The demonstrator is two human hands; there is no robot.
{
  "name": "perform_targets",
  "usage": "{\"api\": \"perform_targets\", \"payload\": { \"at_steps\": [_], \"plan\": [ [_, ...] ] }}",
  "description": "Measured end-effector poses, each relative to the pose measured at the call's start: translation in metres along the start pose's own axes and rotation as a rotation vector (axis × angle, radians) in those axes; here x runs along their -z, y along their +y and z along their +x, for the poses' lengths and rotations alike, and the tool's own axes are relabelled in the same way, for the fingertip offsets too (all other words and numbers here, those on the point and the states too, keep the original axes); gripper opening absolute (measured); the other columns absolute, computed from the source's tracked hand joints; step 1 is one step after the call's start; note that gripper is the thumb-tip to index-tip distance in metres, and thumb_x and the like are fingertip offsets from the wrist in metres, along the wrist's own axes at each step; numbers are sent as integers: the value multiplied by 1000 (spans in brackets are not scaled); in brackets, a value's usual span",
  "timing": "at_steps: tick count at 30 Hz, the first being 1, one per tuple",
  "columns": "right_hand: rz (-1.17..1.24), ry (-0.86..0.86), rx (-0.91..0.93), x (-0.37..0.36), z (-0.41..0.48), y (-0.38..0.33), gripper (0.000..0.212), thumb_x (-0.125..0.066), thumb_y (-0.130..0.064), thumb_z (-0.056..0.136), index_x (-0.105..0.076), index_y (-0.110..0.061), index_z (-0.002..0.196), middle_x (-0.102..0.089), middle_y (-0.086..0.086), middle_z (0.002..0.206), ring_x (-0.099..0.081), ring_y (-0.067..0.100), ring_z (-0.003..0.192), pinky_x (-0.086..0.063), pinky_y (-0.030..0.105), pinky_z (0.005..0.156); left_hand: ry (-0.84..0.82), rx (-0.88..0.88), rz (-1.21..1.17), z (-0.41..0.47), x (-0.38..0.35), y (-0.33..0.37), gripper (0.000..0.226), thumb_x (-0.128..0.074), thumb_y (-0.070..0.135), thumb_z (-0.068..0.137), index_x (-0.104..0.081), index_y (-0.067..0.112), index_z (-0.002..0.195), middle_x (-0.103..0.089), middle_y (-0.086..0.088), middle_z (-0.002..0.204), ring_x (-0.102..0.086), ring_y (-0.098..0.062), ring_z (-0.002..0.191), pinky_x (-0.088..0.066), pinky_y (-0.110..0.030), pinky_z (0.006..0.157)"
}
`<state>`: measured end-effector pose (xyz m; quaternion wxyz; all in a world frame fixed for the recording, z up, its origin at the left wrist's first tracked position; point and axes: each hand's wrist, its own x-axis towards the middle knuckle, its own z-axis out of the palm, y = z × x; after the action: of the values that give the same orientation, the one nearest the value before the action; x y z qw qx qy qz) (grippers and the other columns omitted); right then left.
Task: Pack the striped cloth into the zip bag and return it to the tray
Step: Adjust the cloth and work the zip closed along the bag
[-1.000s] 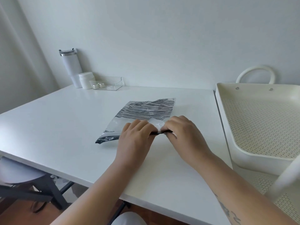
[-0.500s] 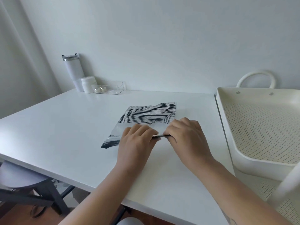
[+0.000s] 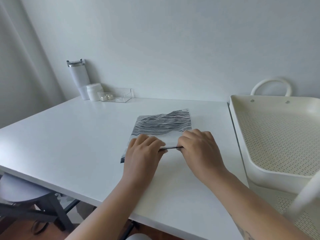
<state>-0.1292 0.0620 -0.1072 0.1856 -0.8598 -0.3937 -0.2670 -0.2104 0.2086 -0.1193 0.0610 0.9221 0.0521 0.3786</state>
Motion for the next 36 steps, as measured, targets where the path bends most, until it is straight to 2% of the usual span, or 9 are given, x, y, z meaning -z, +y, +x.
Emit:
{"api": "perform_targets", "payload": {
  "at_steps": [5,7,11,15,19,26,32,34,36],
  "plan": [
    [26,24,-29,1,-2,-1,15,-71,-9,74,-59,-18,71,-56,-4,70,-53,25,74,-40,35,67,8,10,35,0,-1,-1,17,-80,12,74,-65,18,69,-60,7,66,-58,-25,72,-45,-38,65],
    [39,27,-3,0,-1,-6,16,-75,-11,70,-63,-20,75,-58,-4,72,-55,25,74,-41,35,66,-7,-1,47,0,-1,0,15,-79,16,77,-65,19,70,-61,8,66,-58,-23,73,-45,-38,66],
    [-12,19,23,-3,0,-5,23,-76,-9,71,-58,-20,64,-52,-4,63,-53,24,67,-39,34,62,-5,3,27,-1,-1,-1,14,-83,24,72,-73,20,81,-69,9,76,-62,-23,80,-47,-36,70],
    [14,35,-38,-5,-1,3,19,-70,-9,79,-57,-20,69,-57,-5,70,-55,24,74,-39,35,68,4,26,29,-1,0,-4,13,-83,18,72,-69,19,72,-64,9,68,-59,-23,74,-43,-34,66],
    [70,47,6,-7,0,-4,15,-75,-12,74,-63,-20,79,-61,-4,77,-57,25,79,-42,37,70,12,8,51,0,0,-3,16,-78,12,75,-65,19,70,-59,7,66,-58,-22,72,-38,-32,66],
    [91,10,21,-8,1,3,11,-66,-18,84,-67,-20,74,-62,-5,71,-55,21,76,-41,37,68,6,-11,35,-2,0,-1,14,-81,27,74,-71,21,82,-67,9,77,-62,-23,78,-47,-37,68],
    [157,44,-27,-5,0,1,9,-73,-13,79,-68,-20,77,-62,-6,73,-56,21,78,-43,35,71,27,52,2,-1,0,-4,24,-80,15,76,-59,17,65,-57,7,65,-55,-23,68,-43,-37,63],
    [179,41,4,-7,-1,-1,14,-76,-16,77,-68,-23,85,-62,-7,80,-55,18,84,-43,34,74,29,52,-6,-1,0,-4,24,-78,18,78,-58,18,66,-56,8,65,-56,-22,69,-43,-36,64],
    [168,19,35,-7,0,-2,9,-75,-19,78,-68,-24,82,-62,-8,78,-54,18,83,-43,34,72,19,23,-4,-2,1,-3,20,-79,24,78,-62,19,68,-59,9,66,-57,-21,71,-44,-37,65]
  ]
}}
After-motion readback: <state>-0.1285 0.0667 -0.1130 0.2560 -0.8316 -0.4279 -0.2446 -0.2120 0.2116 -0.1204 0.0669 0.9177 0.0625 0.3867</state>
